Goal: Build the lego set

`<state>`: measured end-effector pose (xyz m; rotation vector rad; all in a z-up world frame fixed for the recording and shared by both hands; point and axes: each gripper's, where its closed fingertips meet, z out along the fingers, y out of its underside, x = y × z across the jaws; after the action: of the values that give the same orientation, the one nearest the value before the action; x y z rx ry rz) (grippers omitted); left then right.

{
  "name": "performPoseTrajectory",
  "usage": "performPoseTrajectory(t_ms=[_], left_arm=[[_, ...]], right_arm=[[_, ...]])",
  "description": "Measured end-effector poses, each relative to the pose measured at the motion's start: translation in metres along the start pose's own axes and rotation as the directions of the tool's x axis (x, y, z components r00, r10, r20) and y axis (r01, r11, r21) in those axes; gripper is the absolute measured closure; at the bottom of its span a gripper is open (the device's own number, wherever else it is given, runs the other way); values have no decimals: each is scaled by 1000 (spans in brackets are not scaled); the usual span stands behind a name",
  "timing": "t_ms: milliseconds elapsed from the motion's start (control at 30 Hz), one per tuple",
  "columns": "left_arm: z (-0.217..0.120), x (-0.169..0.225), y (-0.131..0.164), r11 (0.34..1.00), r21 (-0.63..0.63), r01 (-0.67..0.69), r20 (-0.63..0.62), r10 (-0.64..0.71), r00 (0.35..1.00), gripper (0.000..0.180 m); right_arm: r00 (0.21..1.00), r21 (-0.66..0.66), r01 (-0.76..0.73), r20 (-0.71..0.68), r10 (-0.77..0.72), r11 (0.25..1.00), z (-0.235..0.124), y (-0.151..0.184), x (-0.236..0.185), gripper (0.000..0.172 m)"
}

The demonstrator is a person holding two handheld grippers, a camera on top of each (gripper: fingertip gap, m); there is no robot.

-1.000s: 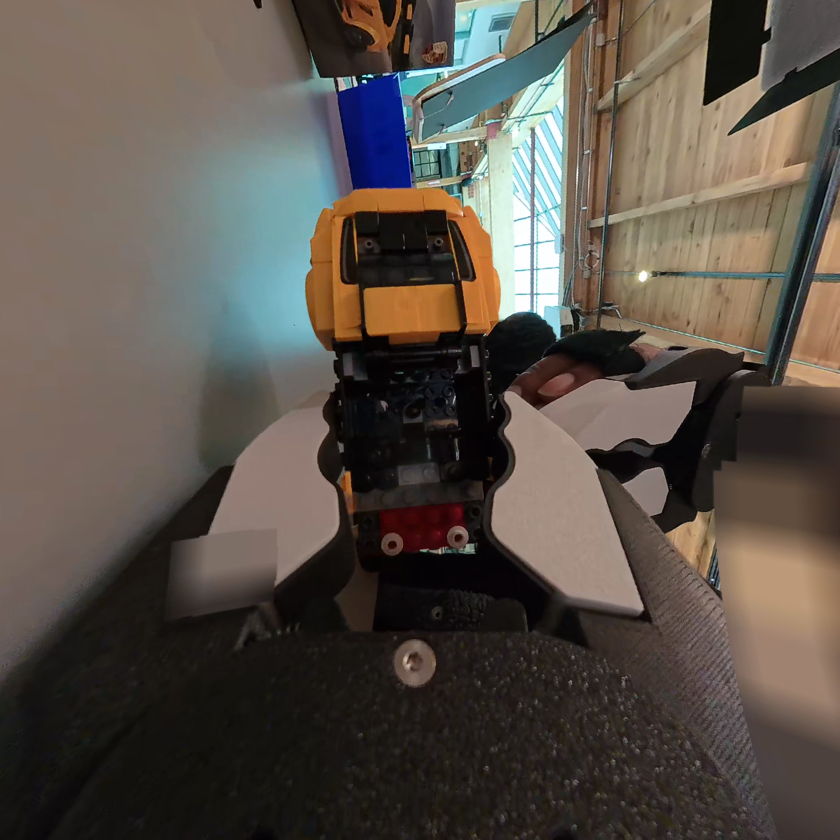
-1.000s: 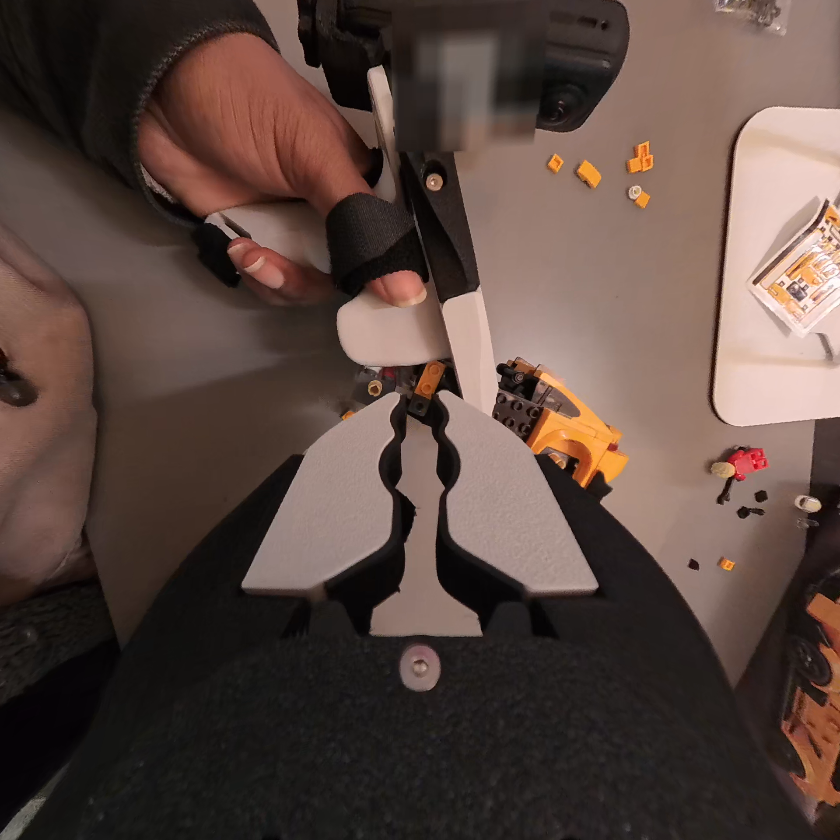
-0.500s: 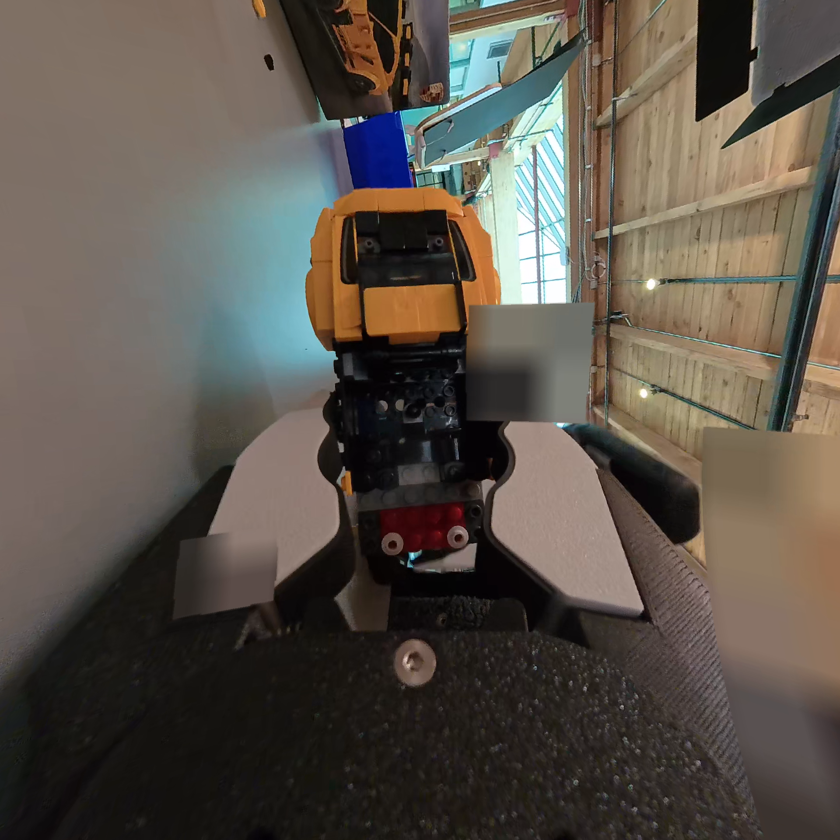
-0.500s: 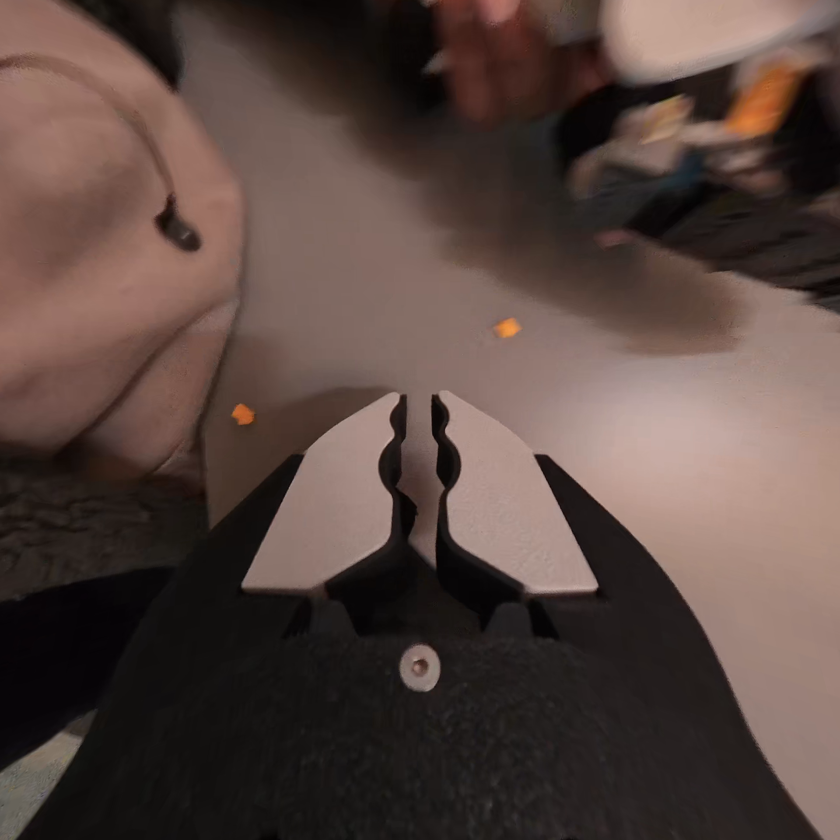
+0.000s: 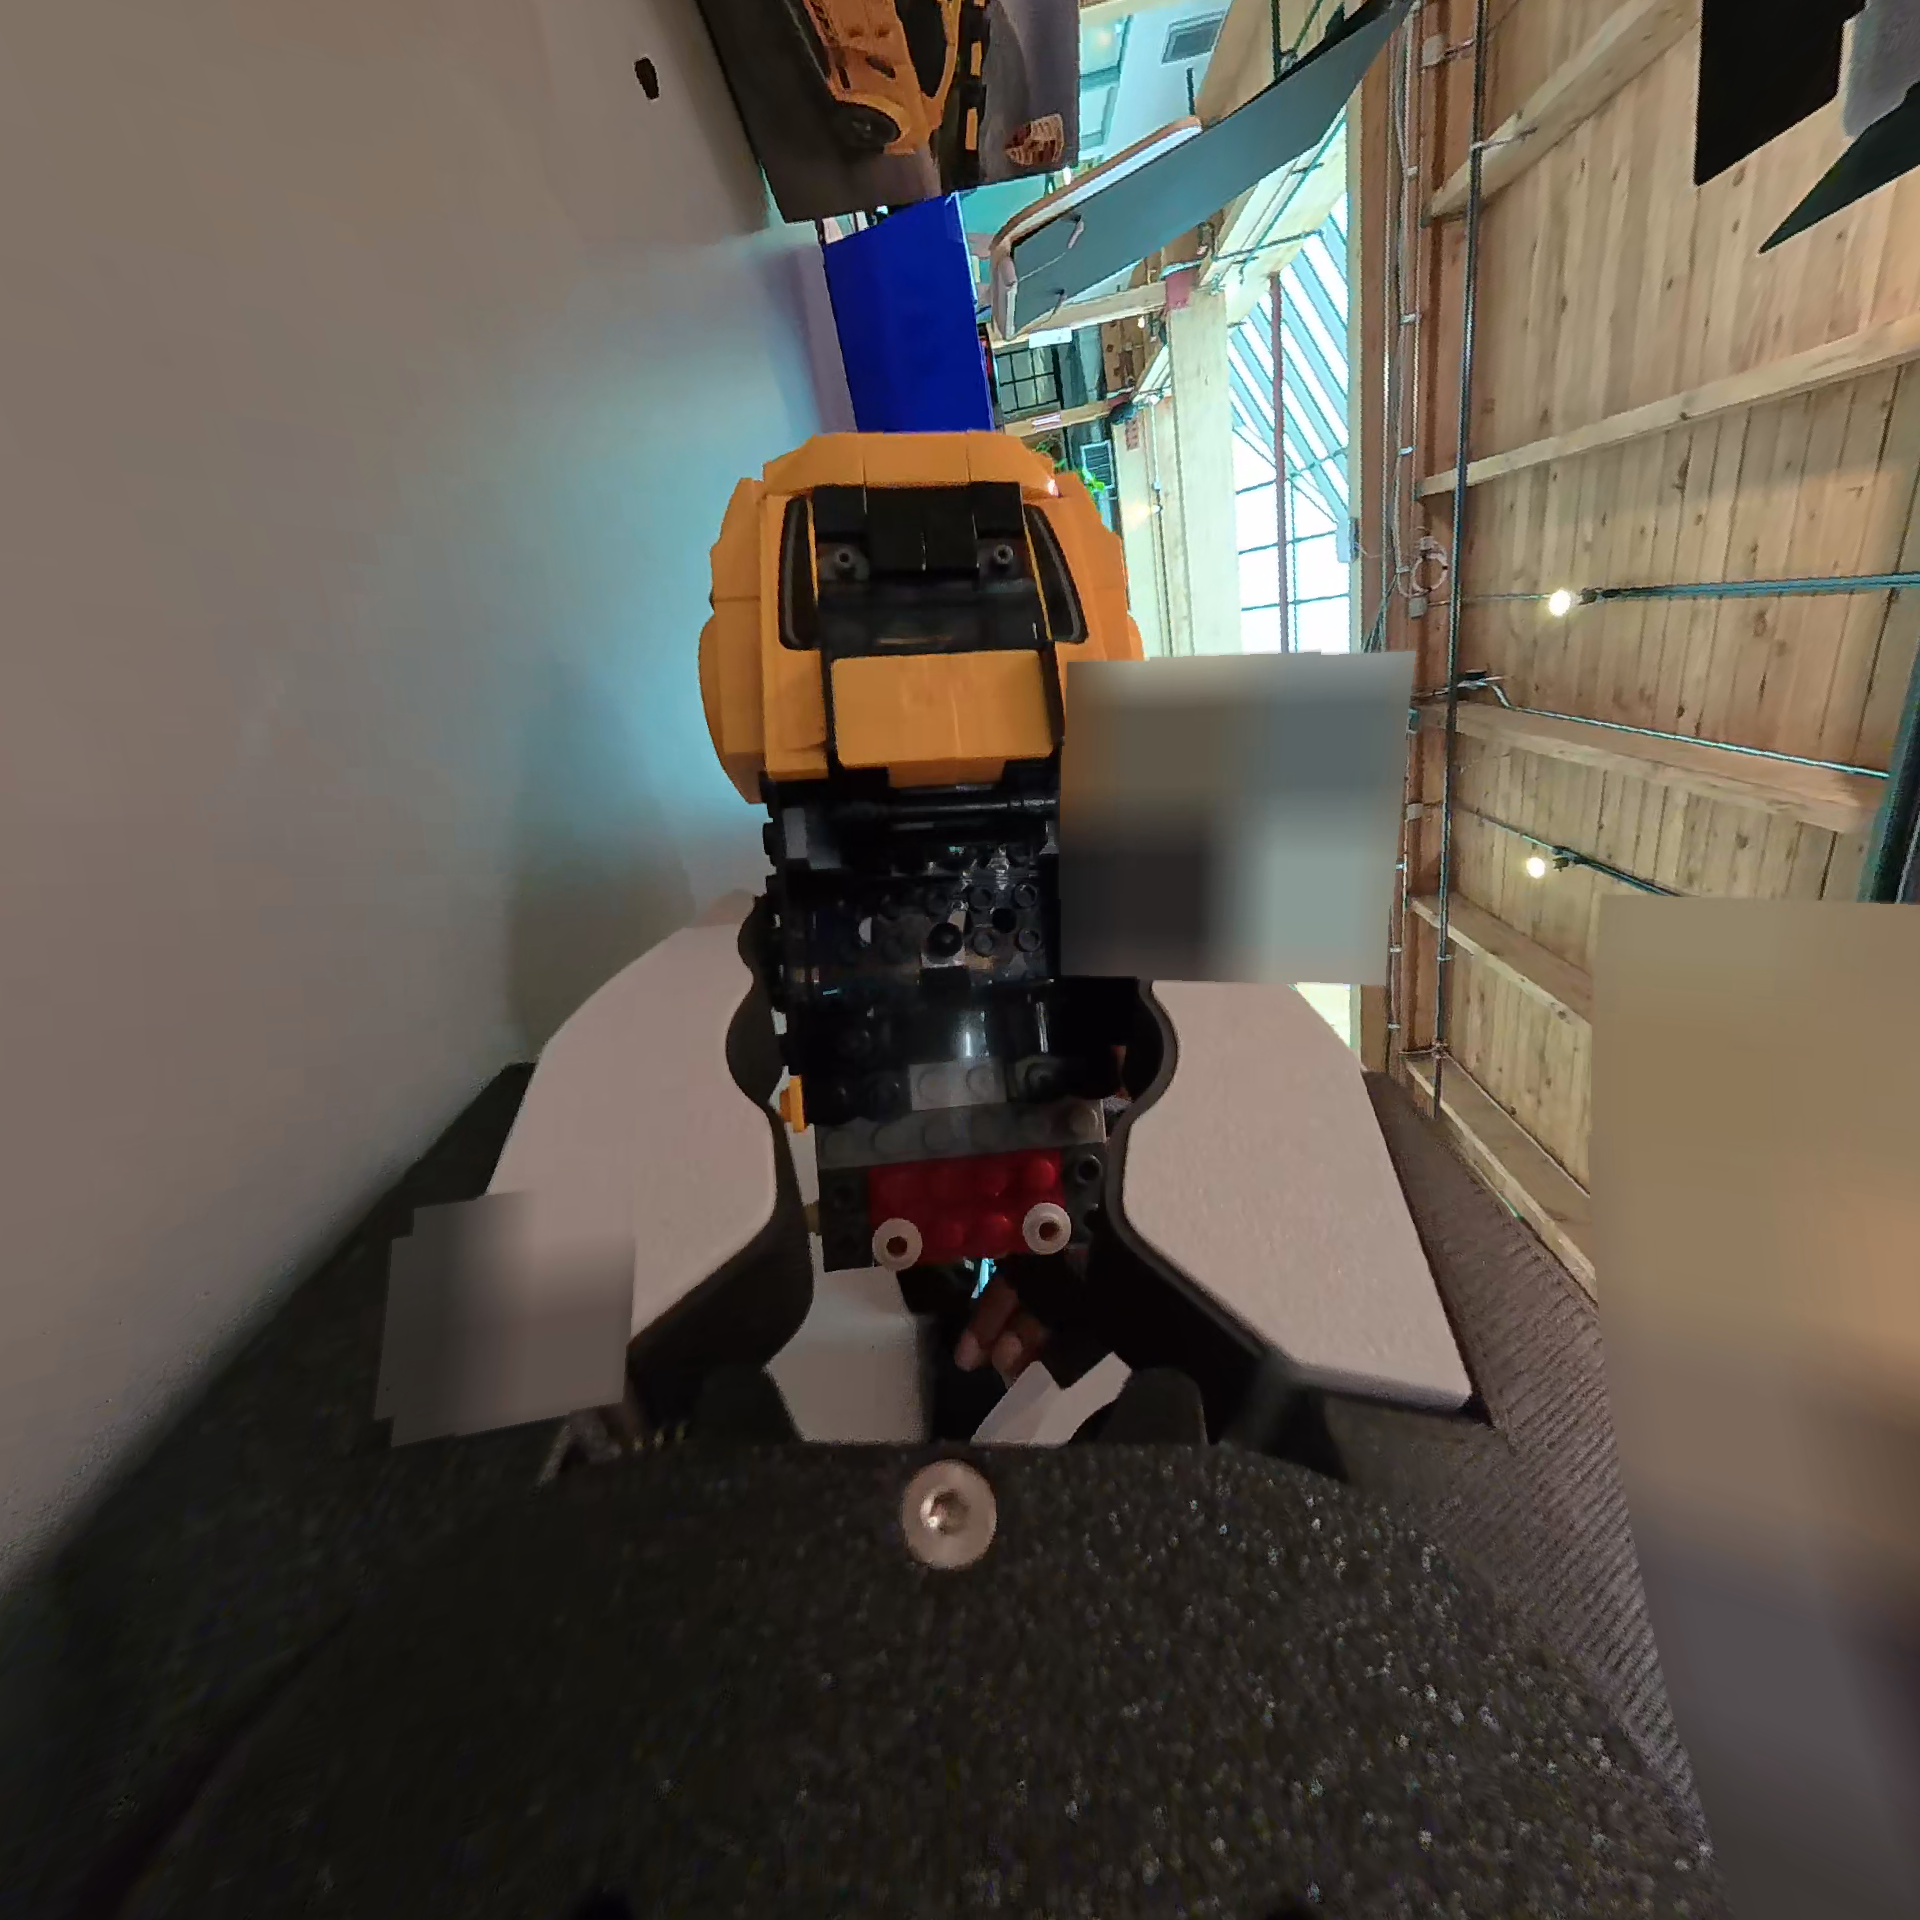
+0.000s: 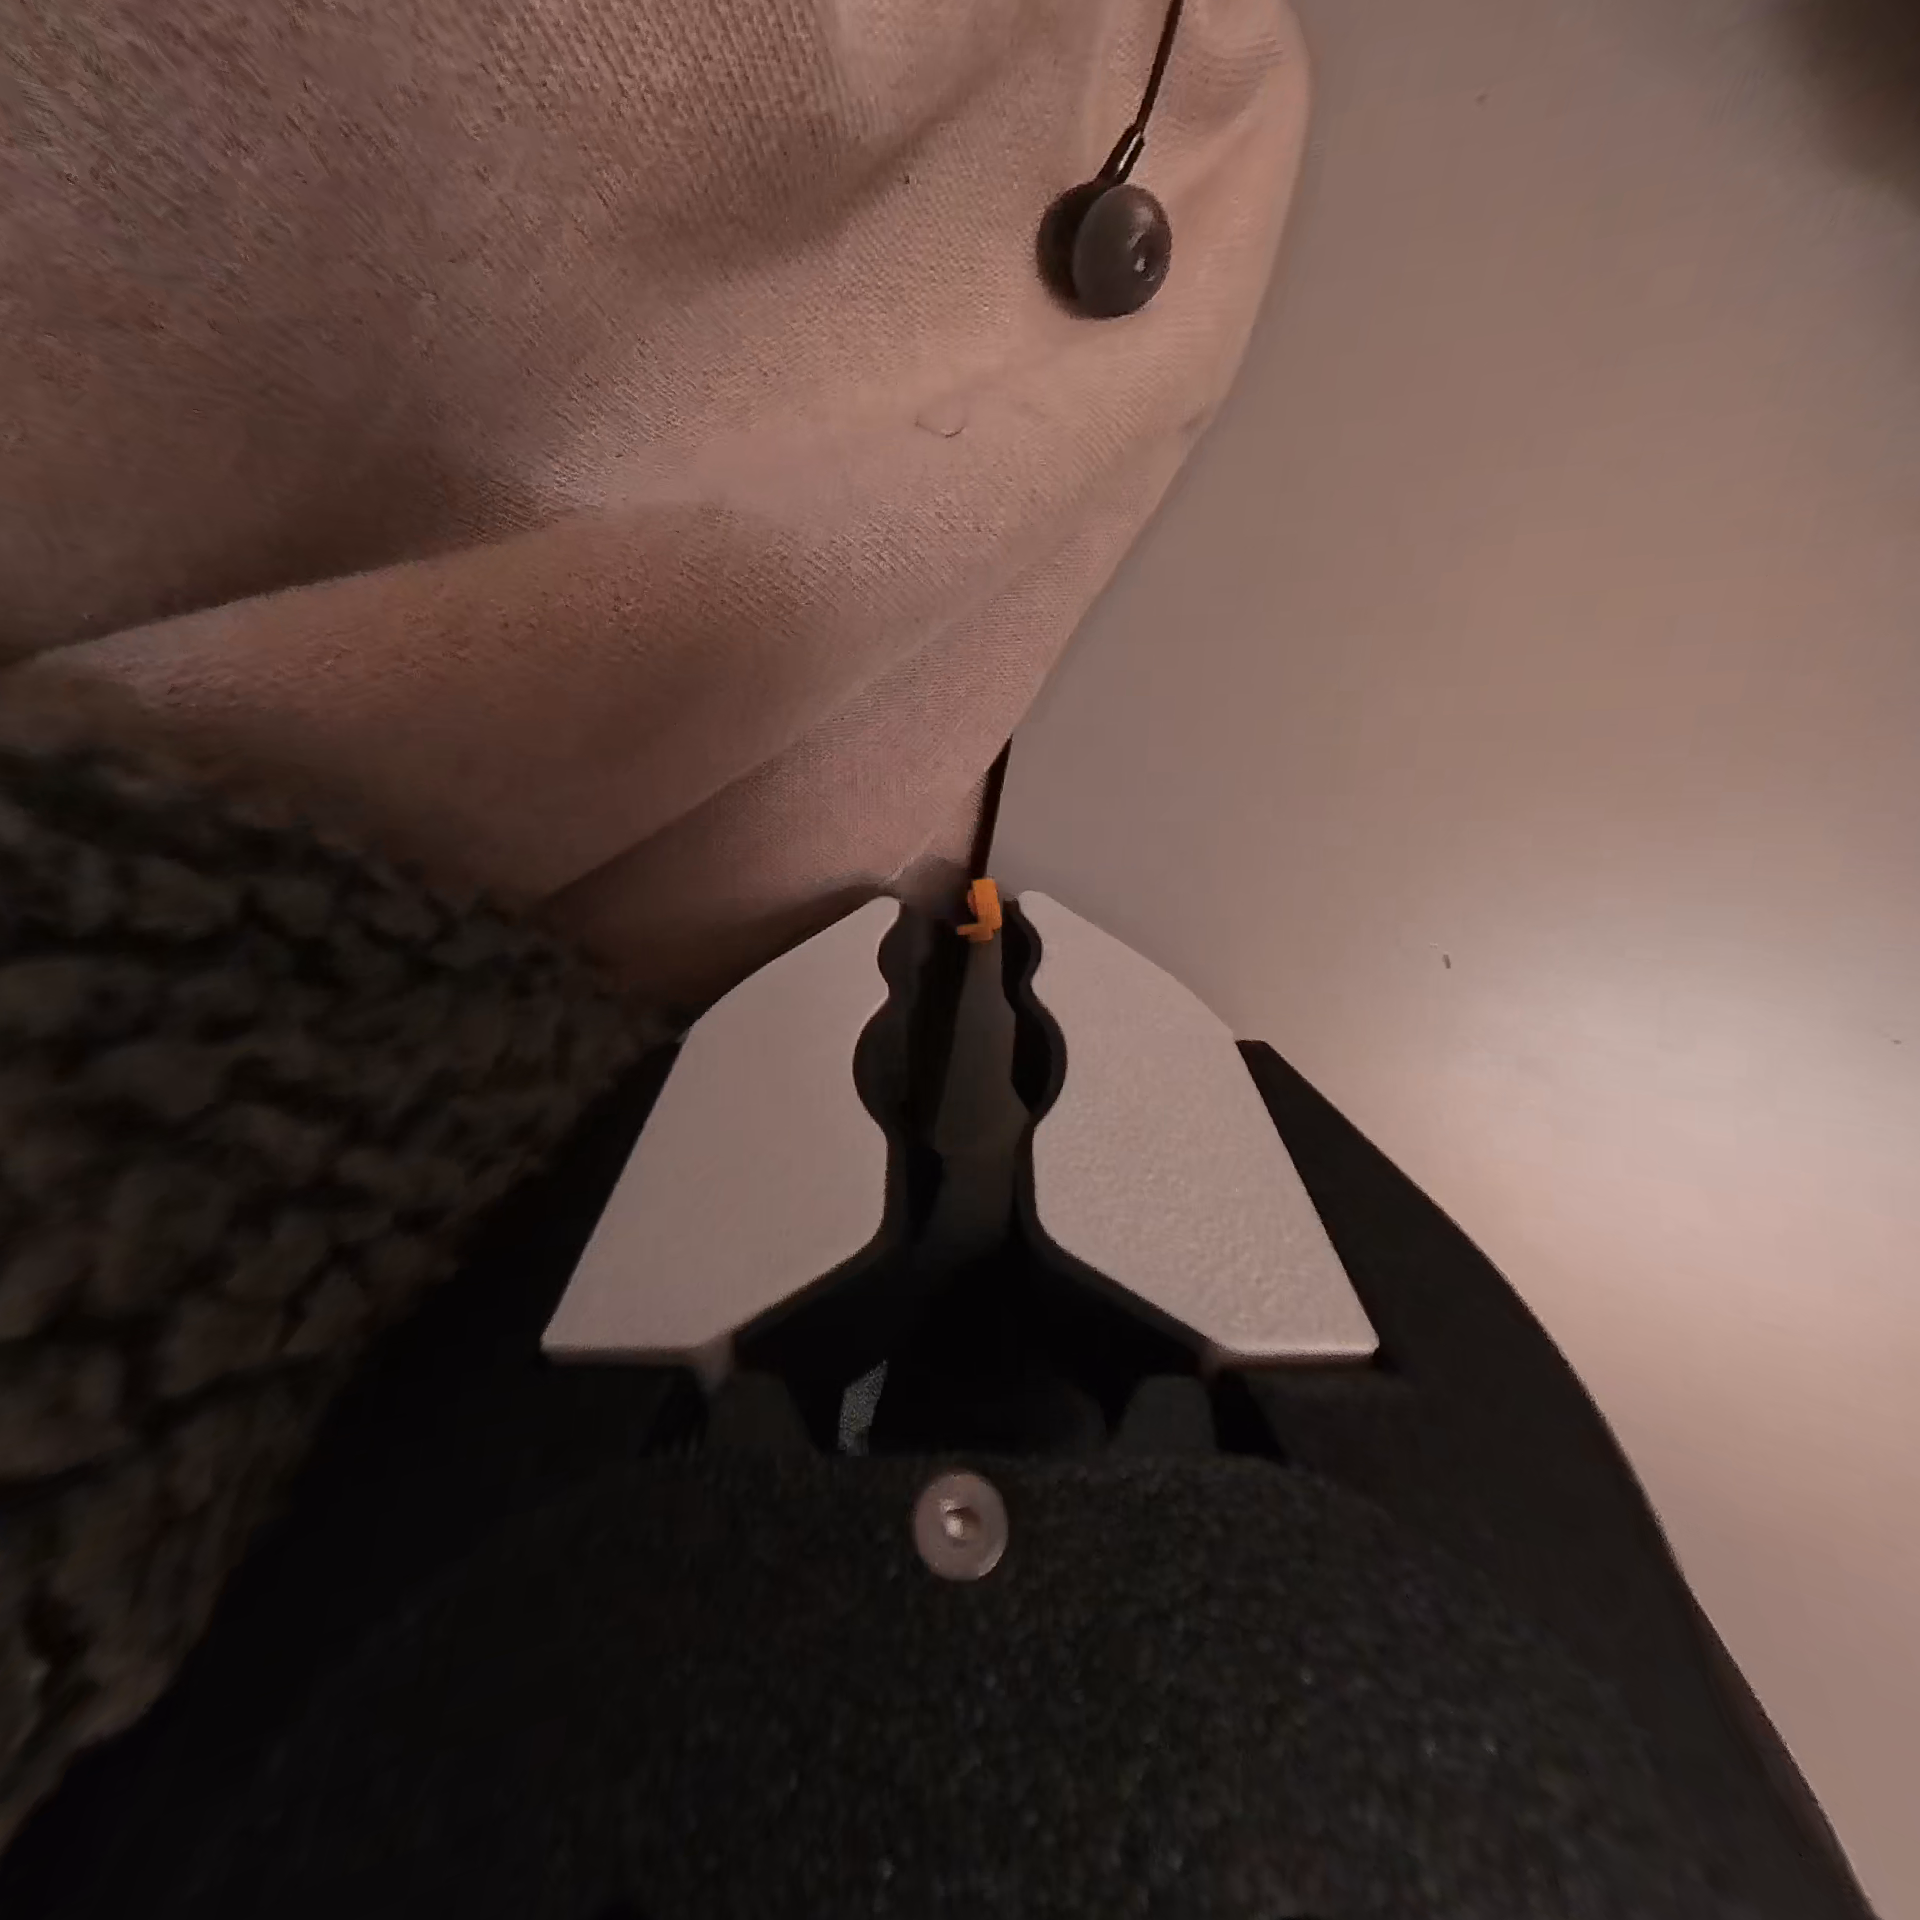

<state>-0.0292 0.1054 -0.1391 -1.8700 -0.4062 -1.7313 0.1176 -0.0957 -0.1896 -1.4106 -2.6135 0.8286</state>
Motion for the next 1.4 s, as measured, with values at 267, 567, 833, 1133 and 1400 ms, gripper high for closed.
performPoseTrajectory(t_ms=[267,567,833,1133,1400], left_arm=[[0,-1,1,1000,-5,-7,4,8,1000,116],[-1,-1,0,1000,-8,-18,6,18,1000,116],[-3,-3,-4,1000,1,-28,11,28,1000,116],[-3,-3,-5,999,0,-33,9,33,999,116],[-3,-3,-6,1000,3,-30,1,30,1000,116]], right_arm=[[1000,13,-18,-24,18,1000,2,3,15,164],[984,8,-177,12,177,984,-34,8,123,163],[969,51,-207,-126,212,977,-52,16,198,155],[953,128,-278,-91,290,952,-54,21,194,155],[936,122,-213,-257,239,969,-67,26,205,158]])
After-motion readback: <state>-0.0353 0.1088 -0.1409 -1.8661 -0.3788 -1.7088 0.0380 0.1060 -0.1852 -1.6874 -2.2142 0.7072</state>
